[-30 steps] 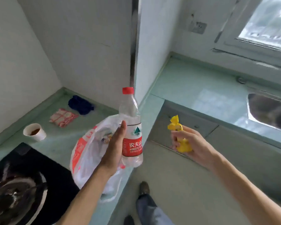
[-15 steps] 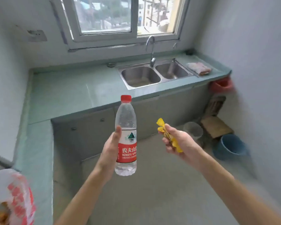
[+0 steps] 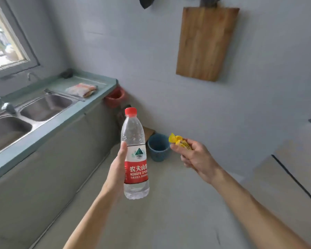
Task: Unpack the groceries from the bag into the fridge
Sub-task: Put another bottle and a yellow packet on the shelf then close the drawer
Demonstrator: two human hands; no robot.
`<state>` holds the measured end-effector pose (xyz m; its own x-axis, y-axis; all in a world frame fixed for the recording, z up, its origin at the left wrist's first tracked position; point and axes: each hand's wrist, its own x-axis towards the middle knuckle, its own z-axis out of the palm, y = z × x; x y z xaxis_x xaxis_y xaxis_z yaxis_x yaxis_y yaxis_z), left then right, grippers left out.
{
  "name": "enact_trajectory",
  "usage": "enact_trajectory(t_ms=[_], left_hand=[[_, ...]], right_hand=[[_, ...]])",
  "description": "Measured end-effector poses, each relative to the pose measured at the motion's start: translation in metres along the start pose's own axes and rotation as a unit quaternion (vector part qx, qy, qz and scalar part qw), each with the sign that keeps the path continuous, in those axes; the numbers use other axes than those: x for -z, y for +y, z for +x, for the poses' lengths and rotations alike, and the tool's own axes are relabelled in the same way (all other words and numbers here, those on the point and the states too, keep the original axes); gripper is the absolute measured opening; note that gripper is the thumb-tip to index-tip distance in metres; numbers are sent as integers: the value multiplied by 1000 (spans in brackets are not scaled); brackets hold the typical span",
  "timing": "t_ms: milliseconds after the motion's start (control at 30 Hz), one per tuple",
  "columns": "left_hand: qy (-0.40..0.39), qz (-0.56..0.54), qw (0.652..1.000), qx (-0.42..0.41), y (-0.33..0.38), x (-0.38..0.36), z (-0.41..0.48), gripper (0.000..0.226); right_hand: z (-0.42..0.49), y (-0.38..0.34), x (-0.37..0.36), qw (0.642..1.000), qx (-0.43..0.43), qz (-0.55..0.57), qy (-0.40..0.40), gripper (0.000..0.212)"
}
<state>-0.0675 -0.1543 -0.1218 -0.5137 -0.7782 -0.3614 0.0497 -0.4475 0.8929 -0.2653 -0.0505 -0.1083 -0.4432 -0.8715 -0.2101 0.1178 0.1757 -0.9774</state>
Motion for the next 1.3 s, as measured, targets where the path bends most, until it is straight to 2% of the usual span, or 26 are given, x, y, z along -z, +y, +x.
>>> enact_trajectory(t_ms=[67, 167, 333, 500, 633, 767, 867, 967, 1033, 1133, 1233, 1300], left_hand=[[-57, 2, 998, 39, -1, -51, 27, 74], [-125, 21, 990, 60, -2, -104, 56, 63], [-241, 105, 964, 33, -11, -196, 104, 46], [-334, 174, 926, 4, -19, -281, 151, 50], [-417, 209, 884, -43, -3, -360, 179, 42], [-518, 212, 825, -78, 24, -440, 188, 42], [-574, 194, 789, -99, 34, -492, 188, 51], [-618, 171, 758, -117, 34, -536, 182, 65], [-634, 159, 745, -136, 32, -565, 176, 64], [-644, 128, 738, -154, 33, -611, 162, 62], [-651, 90, 735, -168, 39, -659, 140, 64], [-657, 64, 731, -174, 44, -691, 121, 58]], right_hand=[[1, -7, 49, 999, 9, 14, 43, 24], [0, -13, 100, 994, 11, 30, 106, 18], [-4, -8, 180, 971, -3, 66, 230, 8], [1, -5, 239, 949, -11, 21, 314, 24], [2, -28, 278, 911, 10, 15, 412, 19], [-11, -63, 317, 865, 49, 27, 498, 17], [-28, -81, 340, 826, 76, 44, 557, 18], [-46, -89, 355, 798, 80, 35, 597, 24], [-55, -97, 366, 778, 83, 34, 622, 25], [-68, -112, 389, 753, 95, 29, 650, 23], [-79, -133, 419, 736, 106, -24, 668, 23], [-87, -149, 444, 727, 122, -45, 674, 22]])
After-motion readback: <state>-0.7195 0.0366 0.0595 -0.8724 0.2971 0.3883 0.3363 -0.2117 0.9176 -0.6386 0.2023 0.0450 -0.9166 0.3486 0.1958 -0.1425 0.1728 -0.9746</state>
